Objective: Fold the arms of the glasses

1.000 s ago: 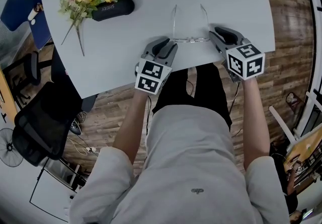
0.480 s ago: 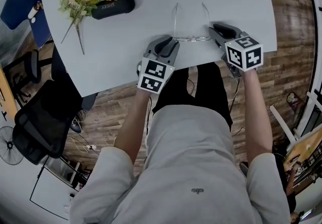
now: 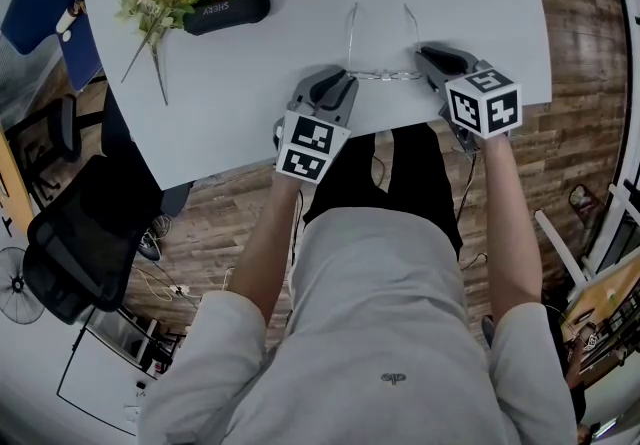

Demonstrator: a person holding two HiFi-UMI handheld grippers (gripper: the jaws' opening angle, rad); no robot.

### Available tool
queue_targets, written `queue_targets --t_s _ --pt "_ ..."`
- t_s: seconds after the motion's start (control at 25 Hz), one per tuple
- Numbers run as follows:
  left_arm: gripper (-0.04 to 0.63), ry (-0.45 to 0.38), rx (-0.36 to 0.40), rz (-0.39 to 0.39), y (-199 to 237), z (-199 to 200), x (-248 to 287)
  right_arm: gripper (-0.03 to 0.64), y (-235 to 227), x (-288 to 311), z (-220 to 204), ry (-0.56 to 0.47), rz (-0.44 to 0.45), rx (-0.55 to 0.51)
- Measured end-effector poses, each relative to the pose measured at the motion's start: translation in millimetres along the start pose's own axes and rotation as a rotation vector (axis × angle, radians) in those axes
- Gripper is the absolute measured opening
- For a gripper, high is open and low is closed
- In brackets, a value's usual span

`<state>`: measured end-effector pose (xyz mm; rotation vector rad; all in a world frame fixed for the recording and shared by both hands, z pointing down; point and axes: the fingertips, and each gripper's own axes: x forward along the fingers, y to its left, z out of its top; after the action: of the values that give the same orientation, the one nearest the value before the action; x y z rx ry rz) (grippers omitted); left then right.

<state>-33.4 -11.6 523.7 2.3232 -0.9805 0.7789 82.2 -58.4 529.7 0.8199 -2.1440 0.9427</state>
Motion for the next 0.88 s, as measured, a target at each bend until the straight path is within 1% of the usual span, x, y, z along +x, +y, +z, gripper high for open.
queue_targets --t_s 0.52,0.88 --pt "0.069 0.002 0.034 -0.002 -0.1 3.0 2.7 0.038 6.7 1.3 -2.6 0.02 0.022 -0.025" --pt "0.06 0.005 0.057 -0.004 1.7 4.0 4.6 0.029 17.8 3.5 -8.6 0.057 0.061 -0.058"
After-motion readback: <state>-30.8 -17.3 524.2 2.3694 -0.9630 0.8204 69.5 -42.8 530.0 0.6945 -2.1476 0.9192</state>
